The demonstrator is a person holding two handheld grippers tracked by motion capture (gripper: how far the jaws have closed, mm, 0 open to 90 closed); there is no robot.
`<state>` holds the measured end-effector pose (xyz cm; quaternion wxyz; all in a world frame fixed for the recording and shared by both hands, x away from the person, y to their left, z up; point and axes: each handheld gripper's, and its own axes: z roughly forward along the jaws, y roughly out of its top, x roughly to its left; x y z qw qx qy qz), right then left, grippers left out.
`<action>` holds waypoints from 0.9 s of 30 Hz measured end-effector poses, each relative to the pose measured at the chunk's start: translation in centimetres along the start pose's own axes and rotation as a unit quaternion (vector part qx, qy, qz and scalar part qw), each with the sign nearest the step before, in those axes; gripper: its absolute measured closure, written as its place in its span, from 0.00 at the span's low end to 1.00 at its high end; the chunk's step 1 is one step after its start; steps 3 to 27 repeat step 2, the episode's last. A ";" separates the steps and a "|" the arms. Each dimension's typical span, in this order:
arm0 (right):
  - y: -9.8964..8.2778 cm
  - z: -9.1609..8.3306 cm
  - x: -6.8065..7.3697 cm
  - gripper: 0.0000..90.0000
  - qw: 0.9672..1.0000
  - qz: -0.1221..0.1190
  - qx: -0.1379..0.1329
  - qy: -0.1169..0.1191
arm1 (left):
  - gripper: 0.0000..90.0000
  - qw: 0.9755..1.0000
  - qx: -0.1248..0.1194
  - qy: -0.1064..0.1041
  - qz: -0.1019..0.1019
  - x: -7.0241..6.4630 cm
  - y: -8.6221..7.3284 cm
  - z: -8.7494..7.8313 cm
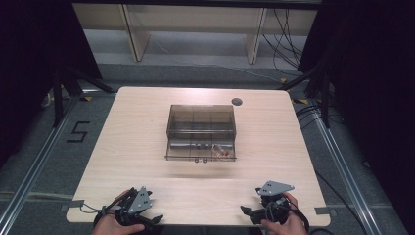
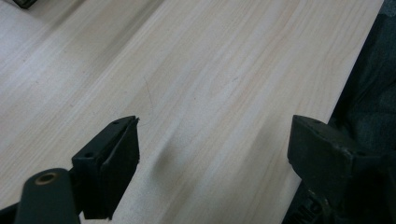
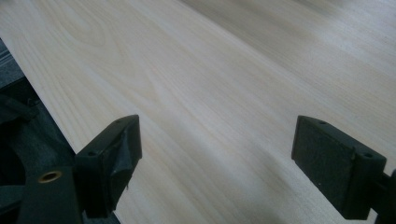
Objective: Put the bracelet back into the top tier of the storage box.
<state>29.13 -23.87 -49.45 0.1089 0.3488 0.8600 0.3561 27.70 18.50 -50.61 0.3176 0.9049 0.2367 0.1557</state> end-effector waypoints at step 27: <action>0.0 0.0 0.0 0.19 1.000 0.001 0.000 -0.006 | 0.19 1.000 -0.001 0.000 -0.001 0.0 0.0 0.0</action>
